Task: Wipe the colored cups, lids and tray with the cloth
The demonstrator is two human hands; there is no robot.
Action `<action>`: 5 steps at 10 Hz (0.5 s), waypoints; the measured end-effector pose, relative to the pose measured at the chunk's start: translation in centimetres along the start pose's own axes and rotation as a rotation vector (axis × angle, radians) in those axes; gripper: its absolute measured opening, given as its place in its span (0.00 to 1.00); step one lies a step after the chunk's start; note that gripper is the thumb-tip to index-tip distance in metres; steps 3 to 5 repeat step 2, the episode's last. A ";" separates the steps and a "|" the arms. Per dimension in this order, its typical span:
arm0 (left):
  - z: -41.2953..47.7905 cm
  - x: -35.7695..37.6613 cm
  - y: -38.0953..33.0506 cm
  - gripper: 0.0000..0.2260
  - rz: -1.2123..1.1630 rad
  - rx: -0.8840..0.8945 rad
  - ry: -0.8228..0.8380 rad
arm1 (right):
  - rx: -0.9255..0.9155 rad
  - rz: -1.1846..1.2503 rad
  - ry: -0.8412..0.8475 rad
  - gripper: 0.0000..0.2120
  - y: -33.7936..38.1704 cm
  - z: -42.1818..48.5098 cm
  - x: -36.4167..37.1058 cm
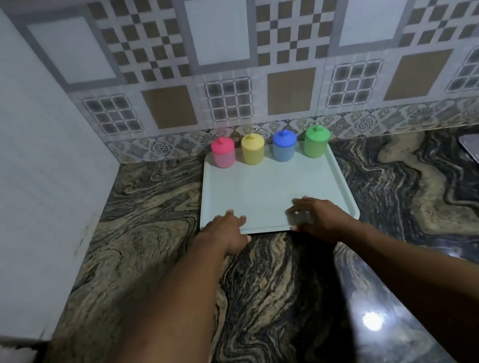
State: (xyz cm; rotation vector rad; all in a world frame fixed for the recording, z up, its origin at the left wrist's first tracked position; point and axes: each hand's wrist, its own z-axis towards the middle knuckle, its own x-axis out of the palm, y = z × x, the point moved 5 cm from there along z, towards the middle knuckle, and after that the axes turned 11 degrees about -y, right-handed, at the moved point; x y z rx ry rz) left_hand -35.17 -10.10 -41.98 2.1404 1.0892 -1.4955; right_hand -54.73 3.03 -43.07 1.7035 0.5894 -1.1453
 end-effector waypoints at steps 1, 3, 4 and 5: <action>-0.7 -0.7 -0.3 0.34 0.000 -0.005 0.027 | 0.020 -0.073 -0.020 0.30 0.0 0.2 0.2; -1.7 -3.7 -2.0 0.35 0.028 0.023 -0.092 | 0.022 -0.089 -0.063 0.32 0.9 0.2 -1.4; -1.7 -3.7 -2.0 0.35 0.028 0.023 -0.092 | 0.022 -0.089 -0.063 0.32 0.9 0.2 -1.4; -1.7 -3.7 -2.0 0.35 0.028 0.023 -0.092 | 0.022 -0.089 -0.063 0.32 0.9 0.2 -1.4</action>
